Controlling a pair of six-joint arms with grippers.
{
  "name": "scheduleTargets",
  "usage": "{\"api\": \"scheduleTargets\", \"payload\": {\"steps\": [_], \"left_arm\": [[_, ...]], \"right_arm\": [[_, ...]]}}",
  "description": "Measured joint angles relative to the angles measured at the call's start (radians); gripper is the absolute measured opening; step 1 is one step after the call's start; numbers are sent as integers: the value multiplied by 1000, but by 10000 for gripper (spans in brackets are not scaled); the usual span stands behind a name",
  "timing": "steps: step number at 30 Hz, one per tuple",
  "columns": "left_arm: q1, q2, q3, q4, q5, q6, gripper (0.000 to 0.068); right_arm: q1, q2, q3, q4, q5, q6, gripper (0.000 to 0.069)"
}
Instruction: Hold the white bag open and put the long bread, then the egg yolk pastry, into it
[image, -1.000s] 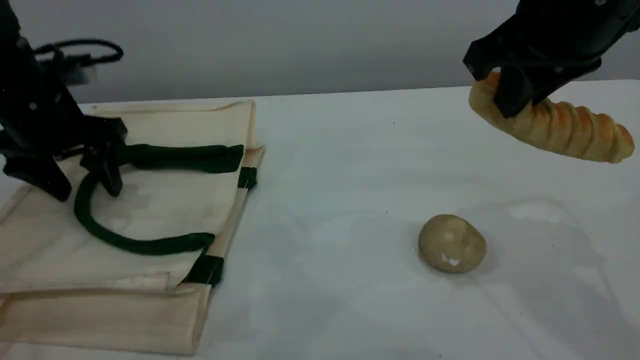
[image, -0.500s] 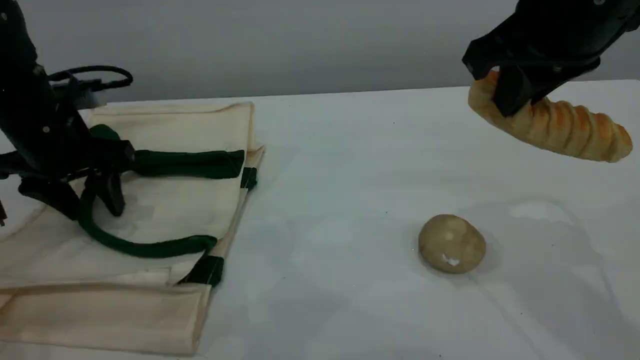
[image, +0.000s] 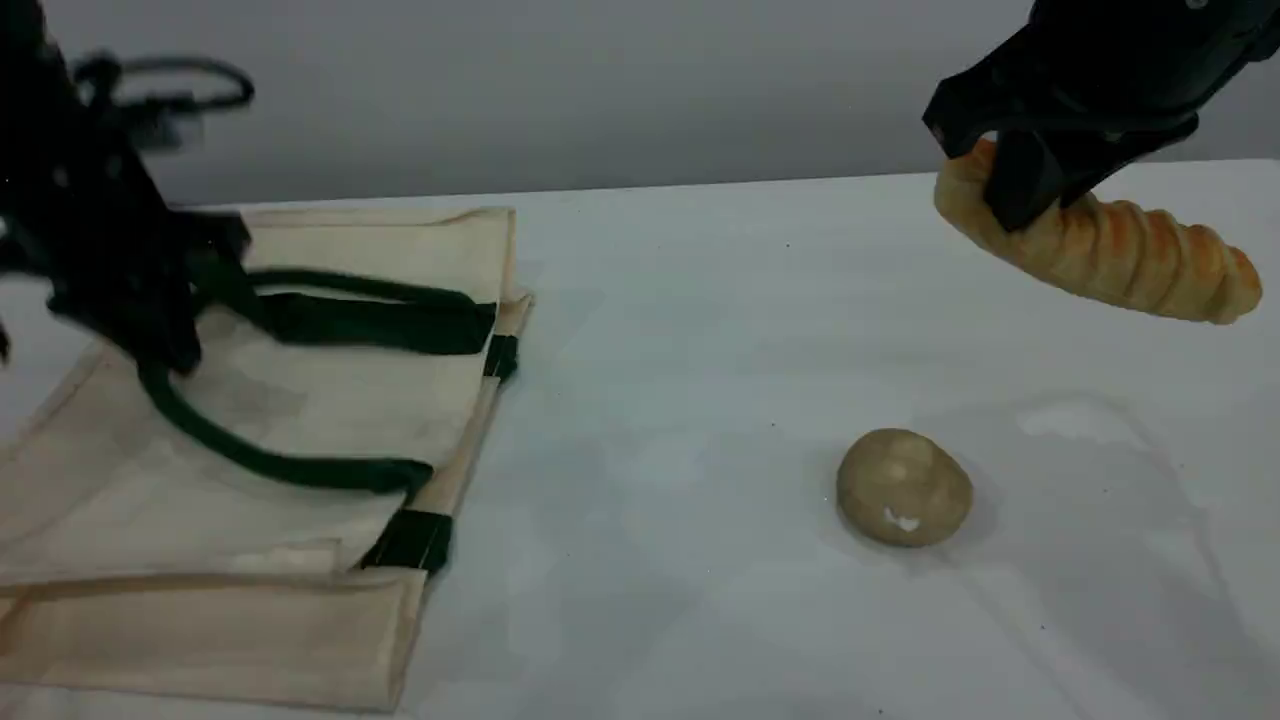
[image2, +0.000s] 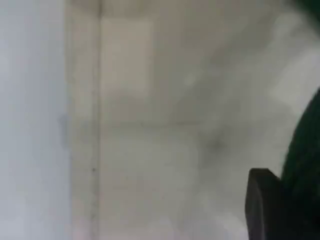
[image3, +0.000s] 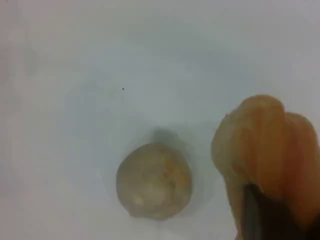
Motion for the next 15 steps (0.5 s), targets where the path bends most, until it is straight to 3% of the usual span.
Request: {"api": "scheduleTargets", "payload": {"steps": [10, 15], "left_arm": [[0, -70, -287, -31, 375, 146, 76], [-3, -108, -380, -125, 415, 232, 76]], "right_arm": [[0, 0, 0, 45, -4, -32, 75], [0, 0, 0, 84, -22, -54, 75]]}}
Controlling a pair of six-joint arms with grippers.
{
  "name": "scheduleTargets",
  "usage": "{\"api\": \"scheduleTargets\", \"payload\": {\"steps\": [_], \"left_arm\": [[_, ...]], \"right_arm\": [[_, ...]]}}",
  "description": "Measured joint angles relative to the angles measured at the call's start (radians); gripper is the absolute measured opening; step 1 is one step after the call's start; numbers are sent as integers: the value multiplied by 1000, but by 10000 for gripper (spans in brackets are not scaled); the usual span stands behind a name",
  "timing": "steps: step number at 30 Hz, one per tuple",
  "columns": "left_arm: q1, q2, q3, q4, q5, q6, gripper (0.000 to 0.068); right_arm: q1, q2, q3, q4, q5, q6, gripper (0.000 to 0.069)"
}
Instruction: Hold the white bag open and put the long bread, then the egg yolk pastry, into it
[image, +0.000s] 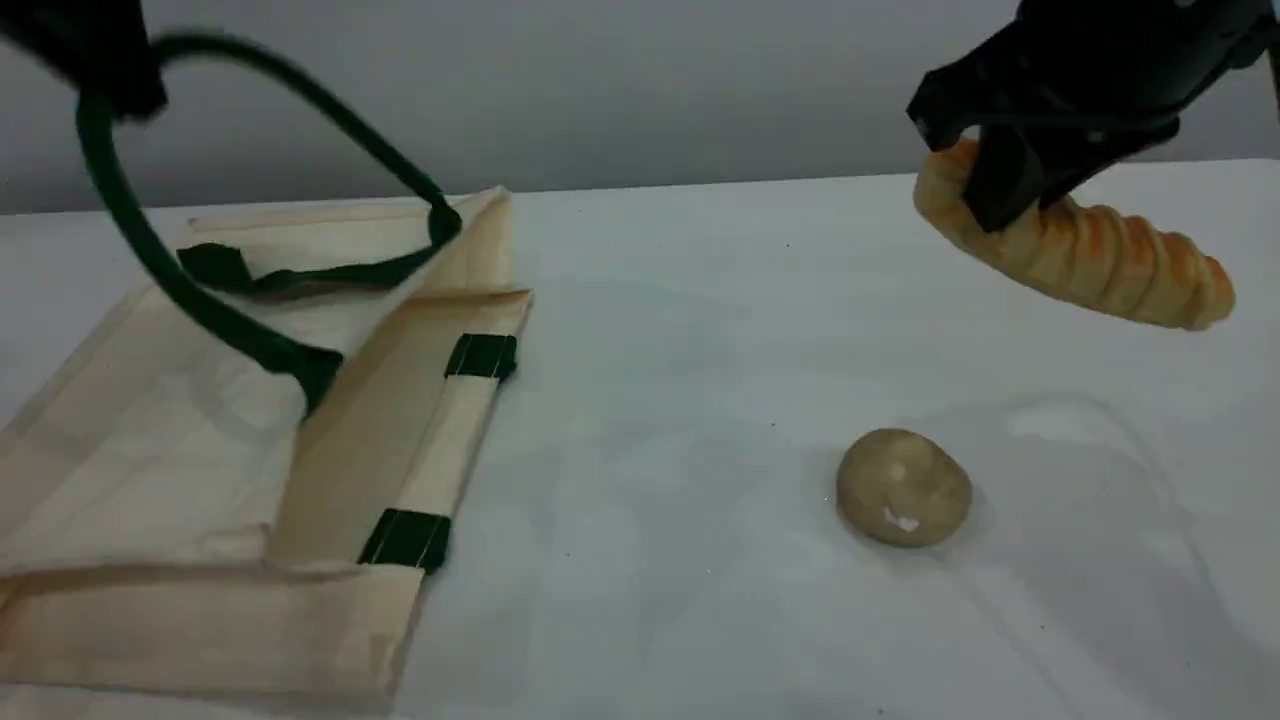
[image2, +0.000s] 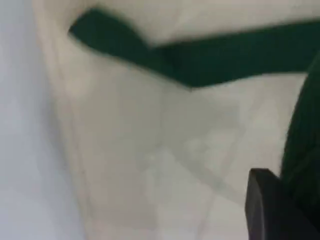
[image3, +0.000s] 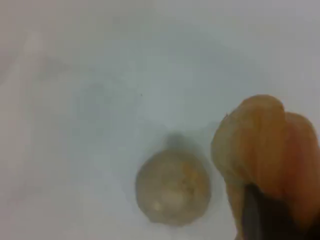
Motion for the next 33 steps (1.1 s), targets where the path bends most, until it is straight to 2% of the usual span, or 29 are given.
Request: {"api": "scheduleTargets", "payload": {"steps": [3, 7, 12, 20, 29, 33], "left_arm": [[-21, -35, -33, -50, 1, 58, 76], [-64, -85, -84, -50, 2, 103, 76], [-121, -122, -138, -50, 1, 117, 76], [-199, -152, -138, -52, 1, 154, 76], [-233, -154, -143, -78, -3, 195, 76], [-268, -154, -144, -82, -4, 215, 76]], "right_arm": [[0, 0, 0, 38, 1, -34, 75], [0, 0, 0, 121, 0, -106, 74], [0, 0, 0, 259, -5, -228, 74], [0, 0, 0, 505, 23, -465, 74], [0, 0, 0, 718, 74, -687, 71], [0, 1, 0, 811, 106, -779, 71]]}}
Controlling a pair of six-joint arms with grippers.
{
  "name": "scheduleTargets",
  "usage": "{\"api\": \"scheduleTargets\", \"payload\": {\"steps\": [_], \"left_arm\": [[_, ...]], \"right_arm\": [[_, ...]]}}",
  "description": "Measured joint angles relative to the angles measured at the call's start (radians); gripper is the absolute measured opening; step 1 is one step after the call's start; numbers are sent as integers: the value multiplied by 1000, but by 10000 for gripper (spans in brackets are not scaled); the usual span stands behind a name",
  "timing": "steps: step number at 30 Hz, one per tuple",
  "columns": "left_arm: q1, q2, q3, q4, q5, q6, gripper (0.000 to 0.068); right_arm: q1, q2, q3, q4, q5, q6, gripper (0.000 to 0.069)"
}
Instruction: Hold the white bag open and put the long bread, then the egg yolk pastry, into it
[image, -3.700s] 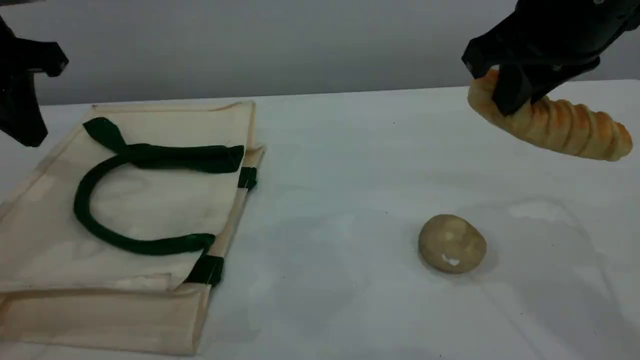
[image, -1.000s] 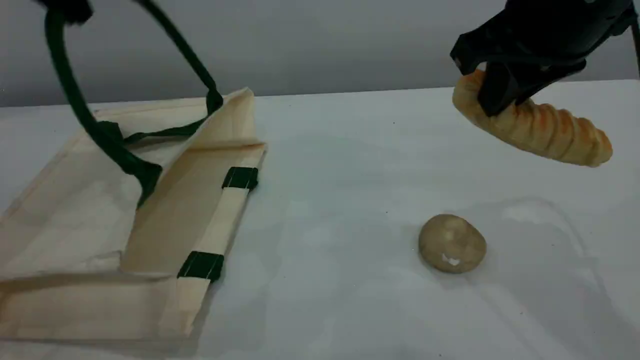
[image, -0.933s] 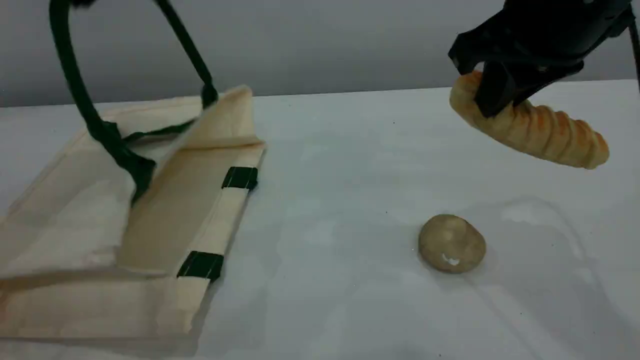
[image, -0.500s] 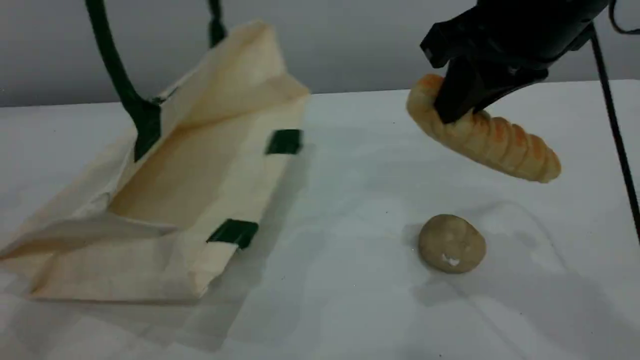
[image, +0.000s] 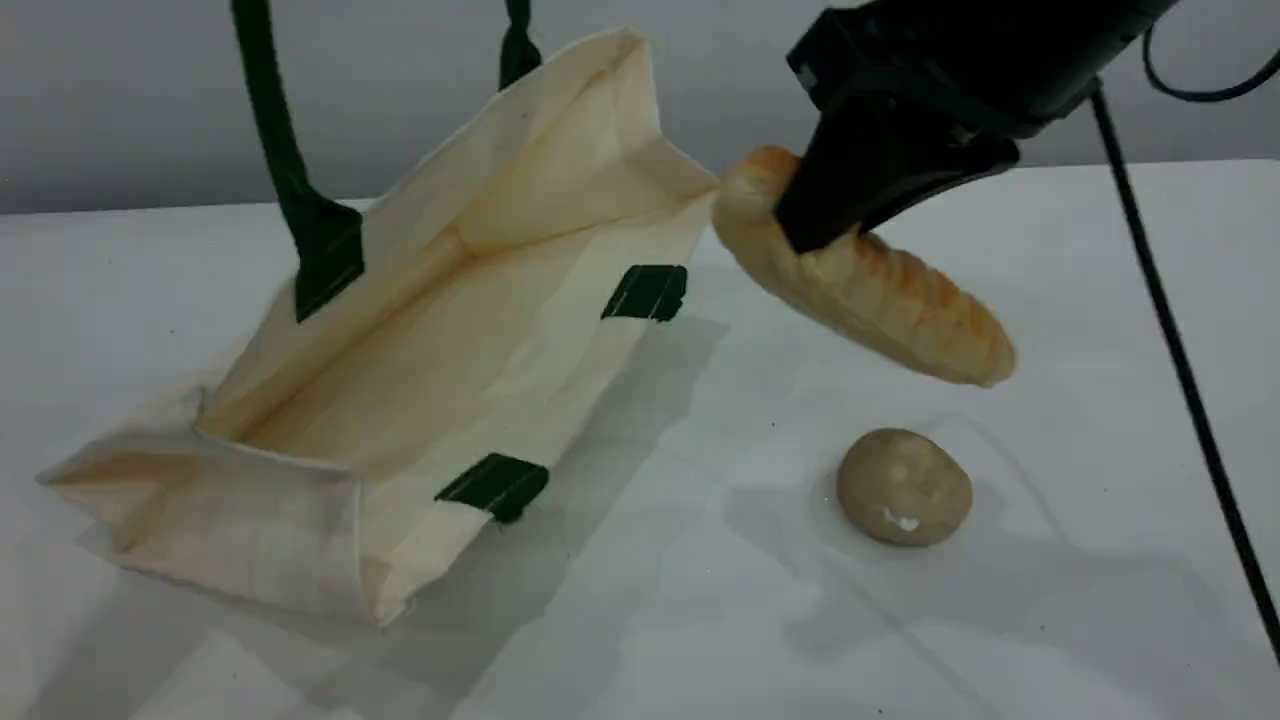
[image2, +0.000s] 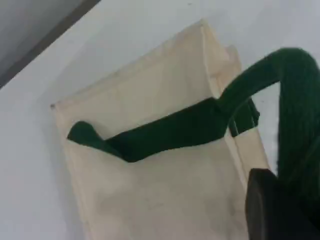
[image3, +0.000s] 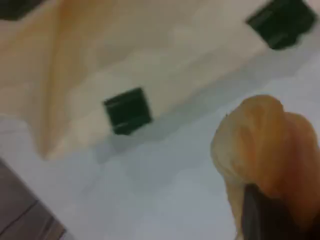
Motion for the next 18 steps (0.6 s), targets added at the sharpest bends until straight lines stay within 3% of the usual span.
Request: {"api": "scheduleTargets", "payload": {"steps": [6, 18], "left_arm": [[-48, 0, 0, 5, 0, 21, 76], [-49, 0, -1, -49, 0, 50, 76]], "right_arm": [[0, 0, 0, 64, 36, -73, 71], [0, 1, 0, 134, 55, -168, 71]]}}
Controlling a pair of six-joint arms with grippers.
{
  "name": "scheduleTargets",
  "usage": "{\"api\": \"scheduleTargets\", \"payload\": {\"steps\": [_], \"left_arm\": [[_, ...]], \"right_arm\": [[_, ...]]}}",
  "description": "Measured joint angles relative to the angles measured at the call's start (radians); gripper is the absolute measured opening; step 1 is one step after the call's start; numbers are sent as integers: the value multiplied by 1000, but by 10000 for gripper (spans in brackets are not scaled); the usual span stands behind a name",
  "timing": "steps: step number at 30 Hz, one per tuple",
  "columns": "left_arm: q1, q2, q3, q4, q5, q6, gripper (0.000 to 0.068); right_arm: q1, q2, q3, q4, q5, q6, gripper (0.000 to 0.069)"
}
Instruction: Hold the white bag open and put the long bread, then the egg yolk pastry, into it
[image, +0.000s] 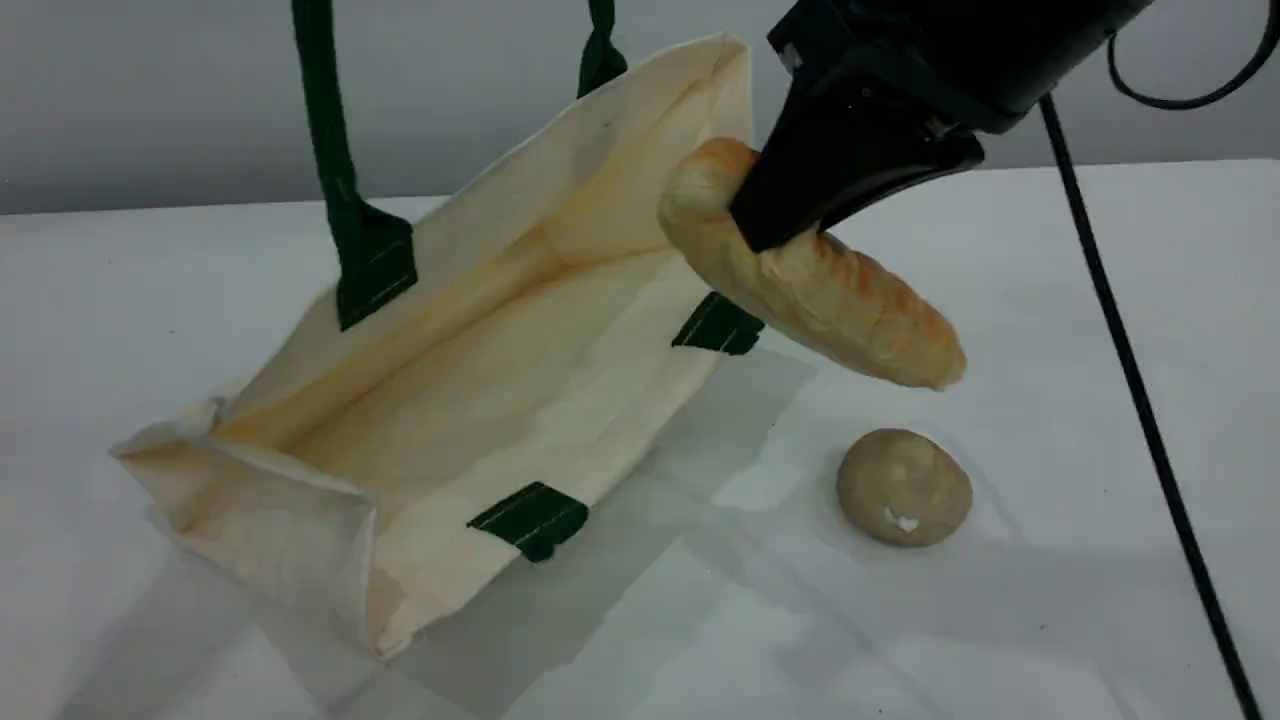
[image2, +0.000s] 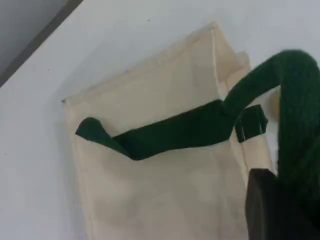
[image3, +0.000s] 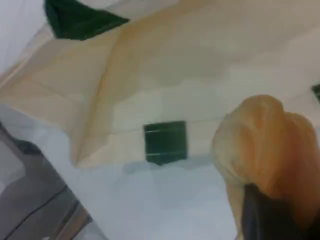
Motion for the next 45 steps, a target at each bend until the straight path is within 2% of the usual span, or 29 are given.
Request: {"api": "scheduleTargets", "payload": {"steps": [12, 21, 27, 37, 45], "left_arm": [[0, 0, 0, -28, 0, 2, 76], [0, 0, 0, -28, 0, 2, 76], [0, 0, 0, -28, 0, 2, 76], [0, 0, 0, -40, 1, -1, 76], [0, 1, 0, -49, 4, -1, 76]], "right_arm": [[0, 102, 0, 277, 23, -329, 71], [0, 184, -1, 558, 117, -655, 71], [0, 193, -1, 698, 136, -680, 71], [0, 261, -1, 834, 116, -680, 65], [-1, 331, -1, 830, 128, -680, 65]]}}
